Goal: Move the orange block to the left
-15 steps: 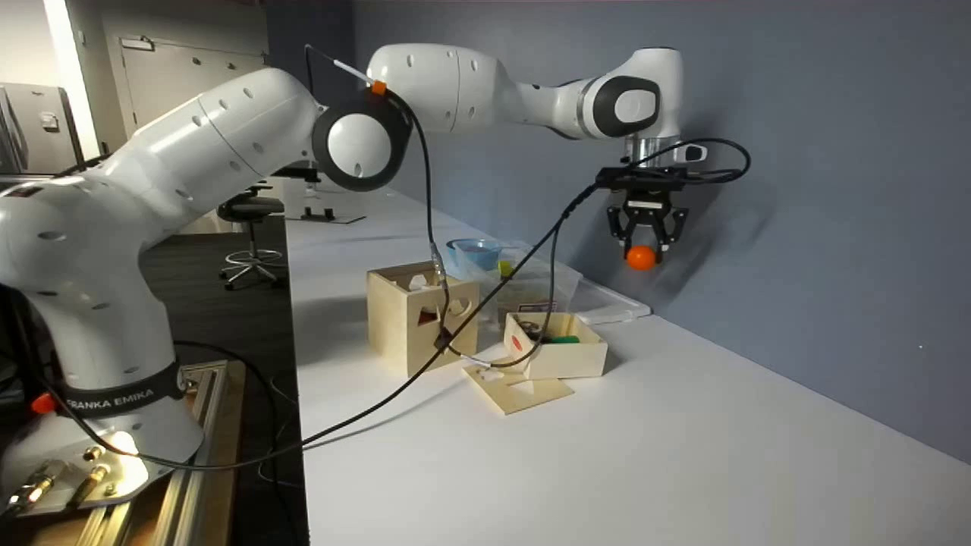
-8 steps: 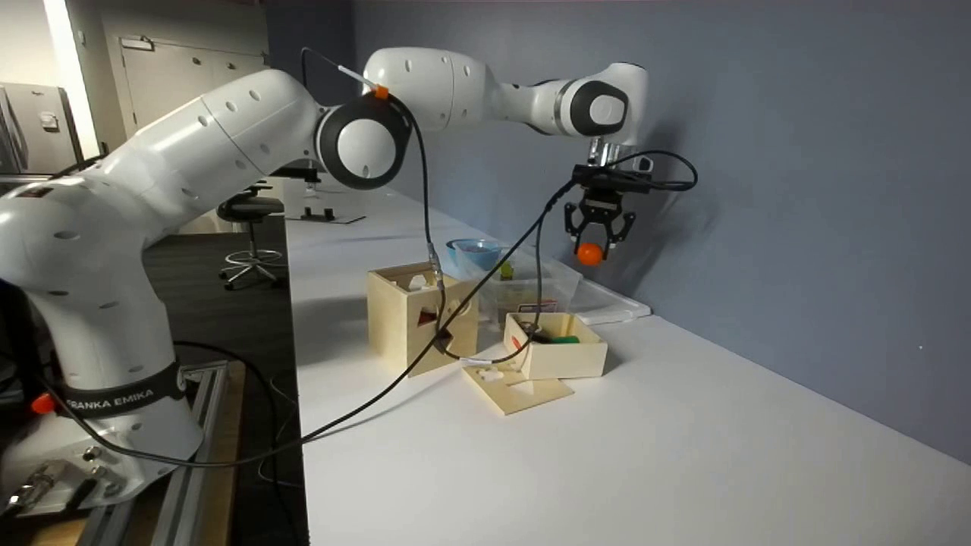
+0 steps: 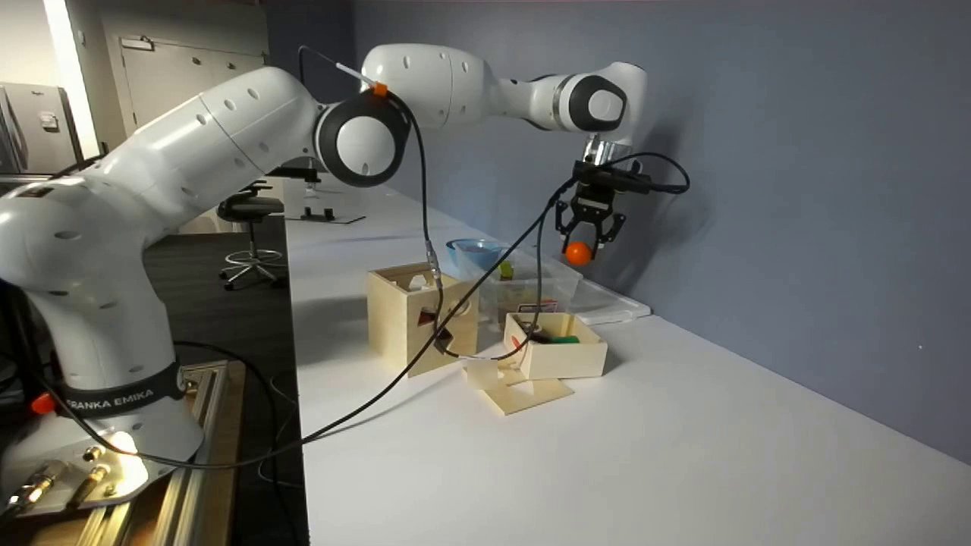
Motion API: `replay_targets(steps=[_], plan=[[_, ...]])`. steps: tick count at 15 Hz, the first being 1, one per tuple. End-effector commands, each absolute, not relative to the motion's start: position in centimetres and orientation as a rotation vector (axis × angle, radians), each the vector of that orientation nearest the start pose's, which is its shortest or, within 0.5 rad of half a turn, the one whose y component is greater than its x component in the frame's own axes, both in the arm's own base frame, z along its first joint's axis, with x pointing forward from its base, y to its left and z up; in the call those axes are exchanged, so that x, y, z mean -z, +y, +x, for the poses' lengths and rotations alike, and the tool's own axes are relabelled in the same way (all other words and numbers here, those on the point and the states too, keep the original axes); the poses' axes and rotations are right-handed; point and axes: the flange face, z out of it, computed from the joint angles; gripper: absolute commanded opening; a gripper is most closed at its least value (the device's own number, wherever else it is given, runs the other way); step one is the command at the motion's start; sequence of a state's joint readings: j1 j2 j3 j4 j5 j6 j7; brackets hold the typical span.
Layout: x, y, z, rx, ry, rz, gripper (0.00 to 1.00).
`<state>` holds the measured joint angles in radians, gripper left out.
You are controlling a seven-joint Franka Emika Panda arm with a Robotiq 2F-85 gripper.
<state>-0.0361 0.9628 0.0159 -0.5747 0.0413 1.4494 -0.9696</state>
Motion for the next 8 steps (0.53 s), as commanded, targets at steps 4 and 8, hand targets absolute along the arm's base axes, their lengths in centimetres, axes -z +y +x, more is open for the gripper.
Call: replay_targets(steps=[4,8], plan=[[-42.0,3.3,76.9,-0.069,-1.707,-2.549,0.33],[-42.2,7.4,76.6,-0.075,-1.926,-2.413,0.33]])
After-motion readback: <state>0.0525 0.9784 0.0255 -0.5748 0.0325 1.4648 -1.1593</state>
